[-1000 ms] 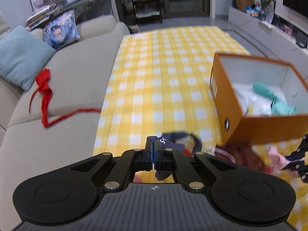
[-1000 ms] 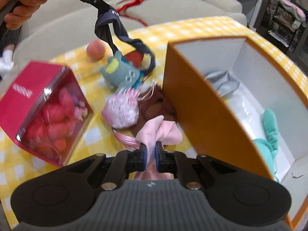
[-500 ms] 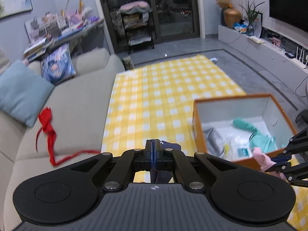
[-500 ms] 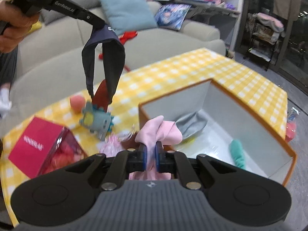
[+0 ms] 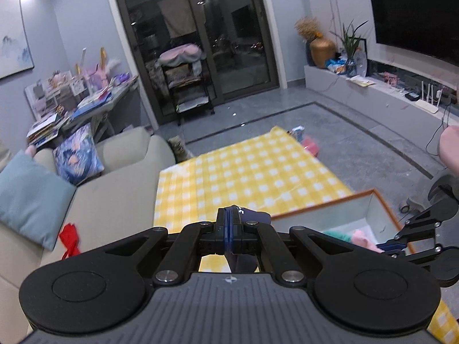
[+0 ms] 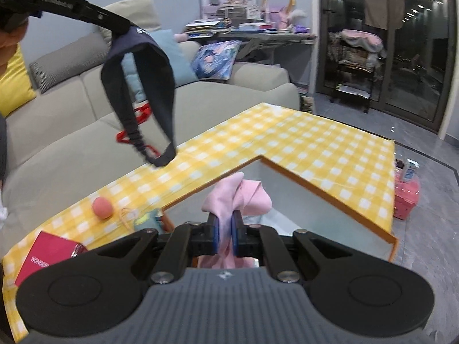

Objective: Organize soft objects
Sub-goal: 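Lift the navy cap and pink cloth with both tools over the orange box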

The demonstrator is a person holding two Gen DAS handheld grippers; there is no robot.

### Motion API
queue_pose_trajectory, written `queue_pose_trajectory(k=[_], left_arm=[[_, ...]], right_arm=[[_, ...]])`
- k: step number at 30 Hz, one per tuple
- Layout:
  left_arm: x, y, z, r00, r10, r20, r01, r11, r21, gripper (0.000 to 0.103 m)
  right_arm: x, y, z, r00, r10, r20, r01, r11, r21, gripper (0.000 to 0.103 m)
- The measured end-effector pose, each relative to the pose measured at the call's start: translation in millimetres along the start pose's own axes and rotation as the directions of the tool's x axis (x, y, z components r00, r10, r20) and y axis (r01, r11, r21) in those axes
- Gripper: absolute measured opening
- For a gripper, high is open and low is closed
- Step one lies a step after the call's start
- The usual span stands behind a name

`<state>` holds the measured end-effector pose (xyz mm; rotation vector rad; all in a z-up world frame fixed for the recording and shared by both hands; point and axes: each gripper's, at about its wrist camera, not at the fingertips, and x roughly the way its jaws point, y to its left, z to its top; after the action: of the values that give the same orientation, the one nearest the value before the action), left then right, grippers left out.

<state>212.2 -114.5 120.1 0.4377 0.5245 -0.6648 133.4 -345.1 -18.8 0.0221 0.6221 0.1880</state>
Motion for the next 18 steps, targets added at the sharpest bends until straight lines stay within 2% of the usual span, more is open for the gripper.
queue_pose_trajectory(k=[7,14,18], left_arm=[[9,-27,21,0.998,-0.052,0.043,0.052,0.999,0.001,0.001],[27,-61,26,0.992,-0.118,0.043,0.118,0.993,-0.002,0.001],[45,-83,24,0.988,-0.152,0.018,0.152,0.988,0.006,0.001]], right_arm=[[-2,-35,-4,0.999,-0.048,0.002,0.048,0.996,0.069,0.006],[1,-60,-11,0.996,-0.087,-0.010,0.088,0.988,0.129,0.006],[5,-68,-16,0.993,-0.118,-0.015,0.119,0.982,0.149,0.006]])
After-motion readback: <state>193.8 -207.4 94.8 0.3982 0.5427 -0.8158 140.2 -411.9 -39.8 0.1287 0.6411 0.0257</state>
